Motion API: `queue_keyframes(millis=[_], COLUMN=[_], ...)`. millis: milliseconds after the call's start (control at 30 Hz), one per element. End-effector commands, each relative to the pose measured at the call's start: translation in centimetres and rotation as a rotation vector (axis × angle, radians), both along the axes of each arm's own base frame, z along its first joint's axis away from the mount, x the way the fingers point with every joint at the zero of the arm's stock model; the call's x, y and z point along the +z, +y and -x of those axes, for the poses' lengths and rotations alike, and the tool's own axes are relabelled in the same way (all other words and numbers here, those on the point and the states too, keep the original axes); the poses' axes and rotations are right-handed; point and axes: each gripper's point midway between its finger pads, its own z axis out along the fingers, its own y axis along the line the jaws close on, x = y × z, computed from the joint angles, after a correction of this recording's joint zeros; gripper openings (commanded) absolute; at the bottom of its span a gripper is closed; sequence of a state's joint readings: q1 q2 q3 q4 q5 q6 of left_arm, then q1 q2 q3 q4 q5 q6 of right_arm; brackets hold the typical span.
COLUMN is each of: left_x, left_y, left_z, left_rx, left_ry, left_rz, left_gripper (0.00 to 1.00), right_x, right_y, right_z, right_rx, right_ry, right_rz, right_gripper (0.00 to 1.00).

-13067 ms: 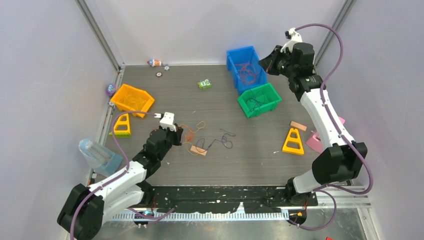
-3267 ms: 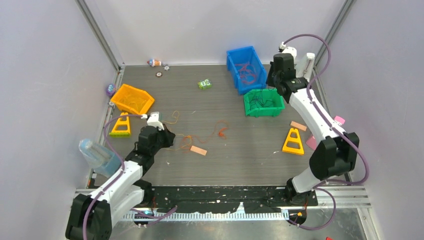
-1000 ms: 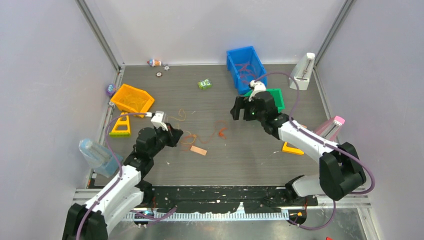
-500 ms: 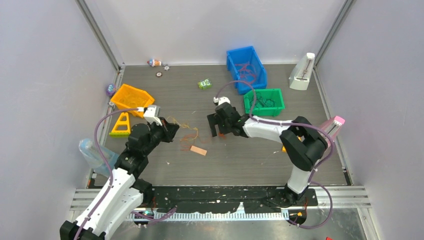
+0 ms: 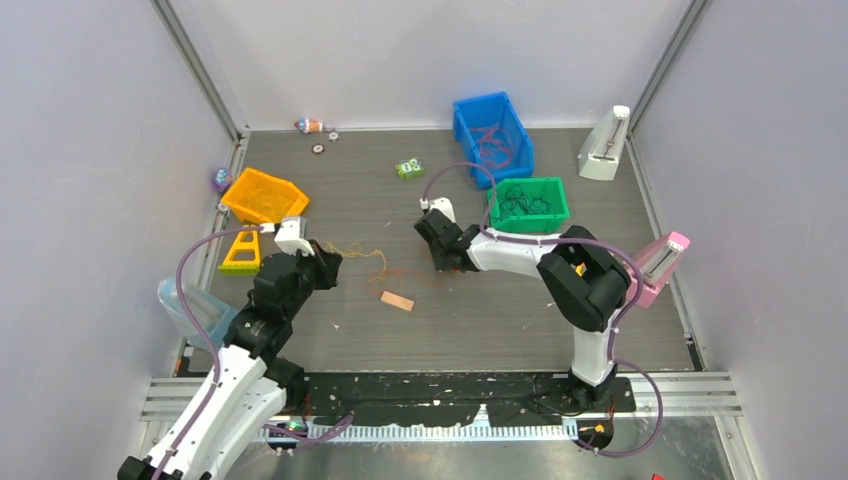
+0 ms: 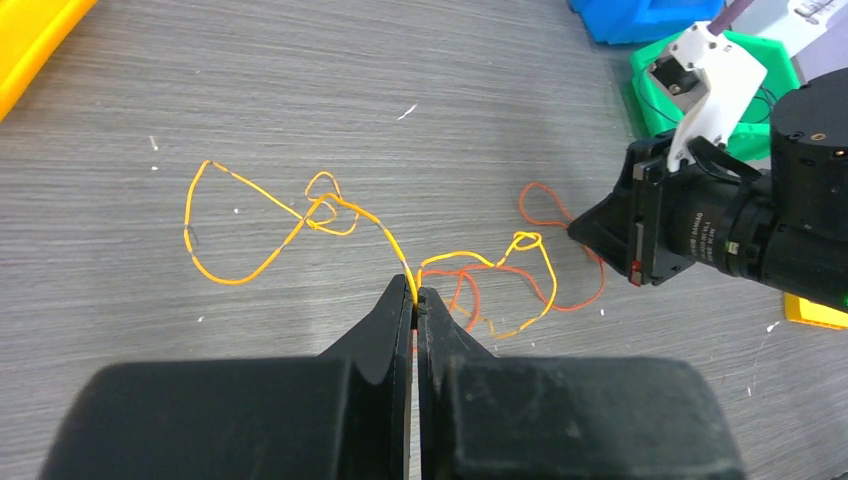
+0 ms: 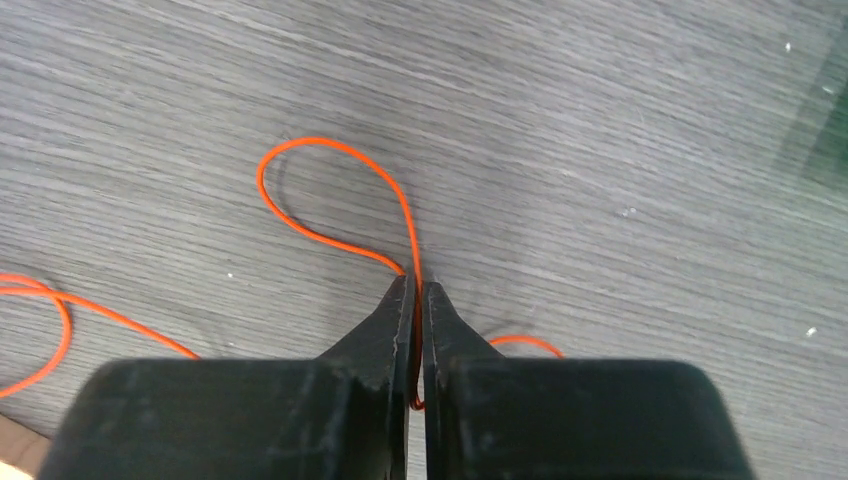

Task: Untangle the cables
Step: Untie the cable, then place the cable in the bin.

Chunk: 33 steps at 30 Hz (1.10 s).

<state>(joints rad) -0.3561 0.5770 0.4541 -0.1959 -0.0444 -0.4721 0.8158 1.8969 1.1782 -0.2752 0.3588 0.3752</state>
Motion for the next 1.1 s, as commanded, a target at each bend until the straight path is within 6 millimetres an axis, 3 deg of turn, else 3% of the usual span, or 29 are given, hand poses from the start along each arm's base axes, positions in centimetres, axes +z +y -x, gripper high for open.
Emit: queue_keyframes(millis=[0, 167, 300, 433, 567, 767, 800, 833, 867, 900, 933, 967, 1067], left_x=[1.3, 0.4, -0.7, -2.1, -3.2, -5.2, -5.6, -6.1, -6.5, -6.8, -7.0, -7.2, -7.3], left_y=[0.9, 1.5, 2.5, 5.0, 6.6, 6.8, 6.9, 6.9, 7.0, 7.1, 7.1, 7.0, 6.5], left_z=[-0.2, 0.0, 0.1, 0.2, 0.4, 0.3, 0.3, 0.4, 0.4, 0.5, 0.5, 0.4, 0.3], left_rx=[0.055, 0.08, 0.139, 0.298, 0.413, 0.447, 0.451, 0.457, 0.465, 0.473, 0.475, 0.47, 0.44], left_ry=[-0.027, -0.011, 0.008, 0.047, 0.068, 0.121, 0.132, 0.145, 0.156, 0.165, 0.167, 0.168, 0.157], left_rz=[0.002, -0.012, -0.025, -0.026, -0.011, -0.006, -0.009, -0.014, -0.017, -0.016, -0.014, -0.013, -0.002], left_gripper=[0.0, 0.0, 0.0, 0.0, 0.0, 0.0, 0.0, 0.0, 0.0, 0.0, 0.0, 0.0, 0.0], right_x=[2.5, 8.4, 16.0, 23.5, 29.8, 37.2, 37.7, 39.7, 40.1, 42.1, 42.3, 44.2, 45.5], right_y=[-2.3, -3.5, -5.1, -8.6, -11.8, -15.8, -16.0, -16.7, -16.8, -17.4, -17.4, -17.9, -18.4], right_z=[-0.2, -2.1, -3.2, -4.4, -5.0, -6.2, -6.6, -6.6, -7.1, -7.0, -7.5, -7.3, -8.4], right_rx=[-0.057, -0.076, -0.089, -0.145, -0.193, -0.266, -0.27, -0.277, -0.281, -0.291, -0.292, -0.296, -0.307], right_ry=[-0.034, -0.122, -0.236, -0.354, -0.451, -0.58, -0.581, -0.612, -0.614, -0.648, -0.646, -0.678, -0.693], right_rz=[0.026, -0.06, -0.157, -0.21, -0.272, -0.318, -0.319, -0.336, -0.334, -0.348, -0.343, -0.357, -0.357], right_gripper=[0.06, 0.05, 0.05, 0.05, 0.05, 0.05, 0.05, 0.05, 0.05, 0.05, 0.05, 0.05, 0.05])
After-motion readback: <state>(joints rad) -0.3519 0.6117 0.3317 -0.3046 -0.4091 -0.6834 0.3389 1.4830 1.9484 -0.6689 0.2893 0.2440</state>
